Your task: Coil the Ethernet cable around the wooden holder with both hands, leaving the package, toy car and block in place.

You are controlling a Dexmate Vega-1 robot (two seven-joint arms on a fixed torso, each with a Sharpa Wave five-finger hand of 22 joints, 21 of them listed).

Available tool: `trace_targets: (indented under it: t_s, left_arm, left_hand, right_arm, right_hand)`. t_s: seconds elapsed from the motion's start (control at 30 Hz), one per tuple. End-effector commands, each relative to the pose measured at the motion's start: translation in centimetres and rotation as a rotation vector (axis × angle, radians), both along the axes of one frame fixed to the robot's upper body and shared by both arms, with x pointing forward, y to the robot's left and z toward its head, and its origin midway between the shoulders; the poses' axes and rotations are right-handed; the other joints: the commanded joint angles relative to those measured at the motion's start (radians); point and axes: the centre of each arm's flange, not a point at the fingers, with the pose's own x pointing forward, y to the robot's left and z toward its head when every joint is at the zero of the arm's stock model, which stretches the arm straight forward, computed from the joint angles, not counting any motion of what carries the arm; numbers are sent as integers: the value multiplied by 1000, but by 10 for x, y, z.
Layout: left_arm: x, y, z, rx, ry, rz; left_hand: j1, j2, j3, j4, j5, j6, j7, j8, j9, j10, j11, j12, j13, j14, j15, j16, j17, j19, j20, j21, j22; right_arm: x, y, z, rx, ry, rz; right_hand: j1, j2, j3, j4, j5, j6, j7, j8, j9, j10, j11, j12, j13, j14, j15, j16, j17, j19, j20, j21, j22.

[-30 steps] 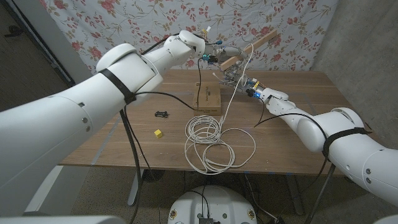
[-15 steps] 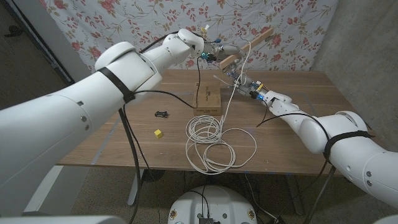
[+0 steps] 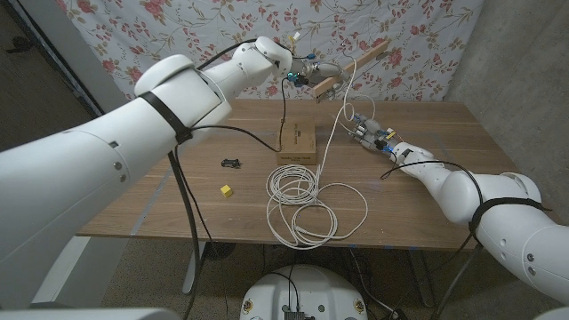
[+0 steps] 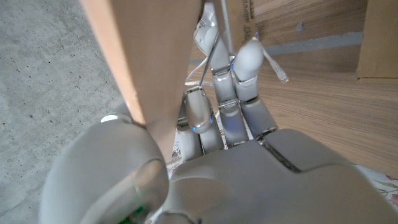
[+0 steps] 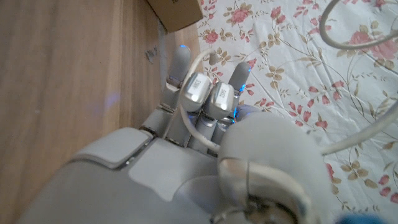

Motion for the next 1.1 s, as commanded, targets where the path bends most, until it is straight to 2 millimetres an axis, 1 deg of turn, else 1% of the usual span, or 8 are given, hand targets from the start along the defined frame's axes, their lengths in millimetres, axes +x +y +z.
trace_targets:
  t_s: [0.03,0.17,0.23,0.43,0.6,0.77,0.97,1.1]
  left_arm:
    - [-5,-2,7,82,-18,12]
    - [-5,-2,9,86,-23,19]
    - [-4,-3,11,79,-32,37]
    - [-2,-5,15,69,-64,82]
    - [-1,-12,15,66,-88,115]
    - [0,-24,13,71,-123,142]
    - [3,-35,8,60,-164,193]
    - [7,-43,3,35,-200,242]
  left_hand:
    - [133,140,6,0,5,-2,2,7,2,5,-14,-1,-1,229,-180,585,303,22,-56,3,3]
    - [132,140,5,0,4,-2,3,9,2,6,-15,-1,0,231,-182,586,303,21,-55,3,4]
    - [132,141,6,0,4,-3,-1,10,2,5,-14,-1,-1,233,-182,592,309,22,-55,2,1]
    - [131,141,6,-1,5,-4,2,10,-1,8,-17,0,-1,229,-183,586,302,24,-55,2,-1]
    - [130,141,6,-1,5,-5,2,11,-2,7,-14,-1,-1,228,-180,584,299,25,-56,-1,-7]
    - [130,141,7,-1,6,-6,2,12,-4,8,-14,-1,-1,231,-182,589,303,25,-56,0,-5]
    - [130,141,8,-1,6,-4,3,14,-6,7,-15,-1,0,232,-182,591,305,25,-54,1,-4]
    - [129,142,7,-1,6,-6,3,17,-4,8,-14,0,-1,232,-181,587,300,23,-54,5,2]
  right_arm:
    - [-10,-83,-42,244,105,-136]
    - [-19,-89,-47,261,62,-55]
    - [-30,-84,-43,253,-16,69]
    - [-69,-68,-17,145,-288,403]
    - [-108,-68,14,41,-536,555]
    - [-144,-79,39,-78,-688,584]
    - [-175,-107,61,-59,-806,551]
    - [-192,-107,77,-81,-856,573]
  right_hand:
    - [1,-4,13,-2,-7,-12,18,23,27,5,0,24,2,-2,-22,18,0,6,-49,16,-7]
    - [3,-2,26,-4,-14,-12,23,44,54,14,1,48,1,8,-24,35,0,27,-47,28,-19]
    - [4,-1,34,-4,-17,-13,25,55,67,13,0,58,0,13,-23,42,0,34,-46,30,-27]
    - [8,-1,54,-4,-25,-33,31,69,95,-2,-2,79,1,20,-23,52,0,47,-54,30,-47]
    - [6,-1,72,1,-31,-34,34,73,95,-11,-6,96,1,25,-23,56,0,63,-62,24,-65]
    - [5,-4,79,1,-36,-32,31,74,90,-14,-8,107,0,26,-23,57,0,64,-64,24,-70]
    - [3,-7,87,0,-42,-28,28,80,92,-14,-8,120,0,27,-23,58,0,75,-71,28,-74]
    - [-1,-8,91,2,-45,-24,28,86,95,-11,-8,130,0,30,-23,58,0,79,-74,30,-74]
